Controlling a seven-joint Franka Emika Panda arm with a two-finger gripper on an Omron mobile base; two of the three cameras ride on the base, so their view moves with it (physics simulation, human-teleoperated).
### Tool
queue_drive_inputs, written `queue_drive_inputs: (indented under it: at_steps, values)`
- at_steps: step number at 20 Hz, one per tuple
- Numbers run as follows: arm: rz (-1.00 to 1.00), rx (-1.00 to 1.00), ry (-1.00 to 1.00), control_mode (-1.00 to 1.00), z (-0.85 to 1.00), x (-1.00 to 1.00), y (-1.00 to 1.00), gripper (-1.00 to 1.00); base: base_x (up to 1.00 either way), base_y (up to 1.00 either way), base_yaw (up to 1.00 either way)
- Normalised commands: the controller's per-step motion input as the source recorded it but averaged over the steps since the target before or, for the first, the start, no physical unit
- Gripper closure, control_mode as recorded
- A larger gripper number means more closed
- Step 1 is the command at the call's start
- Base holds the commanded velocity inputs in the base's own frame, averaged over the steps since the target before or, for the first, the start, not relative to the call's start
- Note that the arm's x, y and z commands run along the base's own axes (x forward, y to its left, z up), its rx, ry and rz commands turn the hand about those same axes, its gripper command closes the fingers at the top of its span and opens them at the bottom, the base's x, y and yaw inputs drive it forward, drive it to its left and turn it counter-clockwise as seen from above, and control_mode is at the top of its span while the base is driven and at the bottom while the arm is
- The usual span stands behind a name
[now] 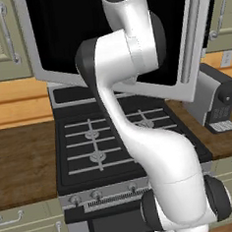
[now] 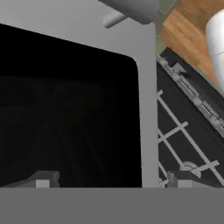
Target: Open the microwave, place the bowl with waffle inside the microwave, then close the microwave door and turn it on.
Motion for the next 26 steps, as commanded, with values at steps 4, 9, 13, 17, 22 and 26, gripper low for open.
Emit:
queue_drive_inputs:
  at_steps: [4, 9, 13, 17, 22, 26]
  values:
    - [0.14, 0.11, 0.02, -1.0, -0.12, 1.0, -0.45, -1.0, 0.0, 0.0, 0.0]
    - [0.12, 0.05, 0.0, -1.0, -0.01, 1.0, -0.26, -1.0, 0.0, 0.0, 0.0]
    - [0.05, 0.0, 0.0, -1.0, 0.0, 1.0, -0.07, -1.0, 0.0, 0.0, 0.0]
    - [0.04, 0.0, -0.07, -1.0, -0.08, 0.97, -0.15, -1.0, 0.0, 0.0, 0.0]
    - [0.06, 0.0, -0.14, -1.0, -0.26, 1.0, -0.25, -1.0, 0.0, 0.0, 0.0]
    - [0.05, 0.0, -0.1, -1.0, -0.38, 1.0, -0.14, -1.0, 0.0, 0.0, 0.0]
